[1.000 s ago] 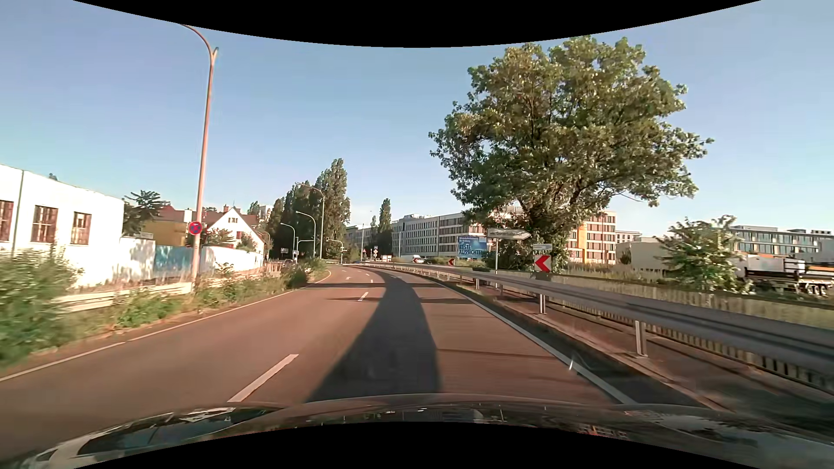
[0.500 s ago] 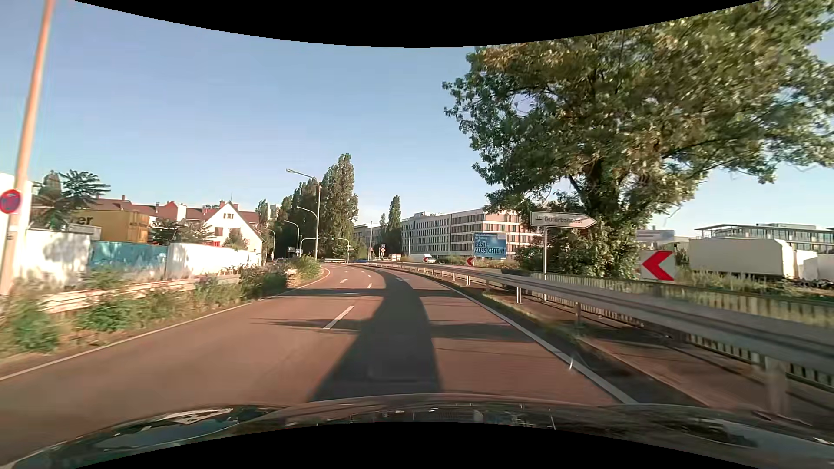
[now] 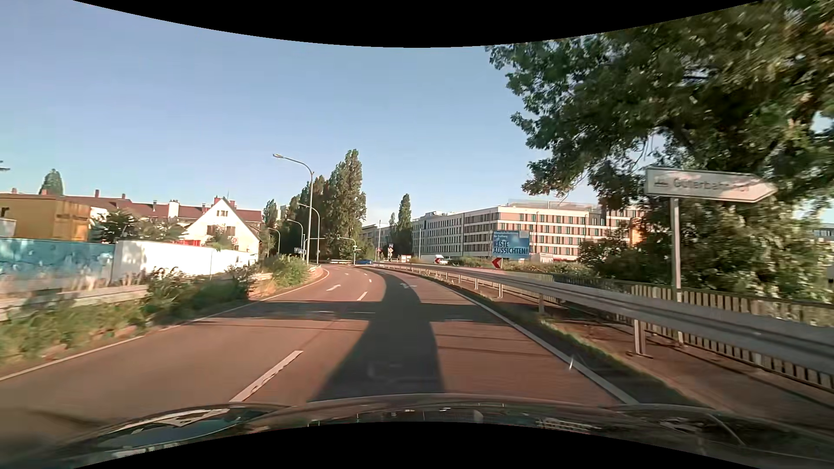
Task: Follow the waypoints while adhering to traffic rules and regulations
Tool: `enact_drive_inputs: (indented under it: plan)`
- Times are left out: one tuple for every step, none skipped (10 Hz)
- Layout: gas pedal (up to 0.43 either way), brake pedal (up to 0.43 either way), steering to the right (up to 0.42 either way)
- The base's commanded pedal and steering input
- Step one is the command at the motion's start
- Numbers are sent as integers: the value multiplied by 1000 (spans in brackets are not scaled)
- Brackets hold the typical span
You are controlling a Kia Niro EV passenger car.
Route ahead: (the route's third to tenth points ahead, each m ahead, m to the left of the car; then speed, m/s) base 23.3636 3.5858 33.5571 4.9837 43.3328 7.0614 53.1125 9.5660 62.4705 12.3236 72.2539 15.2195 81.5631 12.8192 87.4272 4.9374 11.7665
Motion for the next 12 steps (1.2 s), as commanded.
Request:
enact_drive_inputs:
  plan:
    - [79,0,-21]
    - [79,0,-21]
    - [79,0,-21]
    - [67,0,-21]
    - [67,0,-21]
    - [67,0,-21]
    - [67,0,-20]
    - [67,0,-20]
    - [59,0,-20]
    - [28,0,-20]
    - [0,0,-20]
    - [0,0,-21]
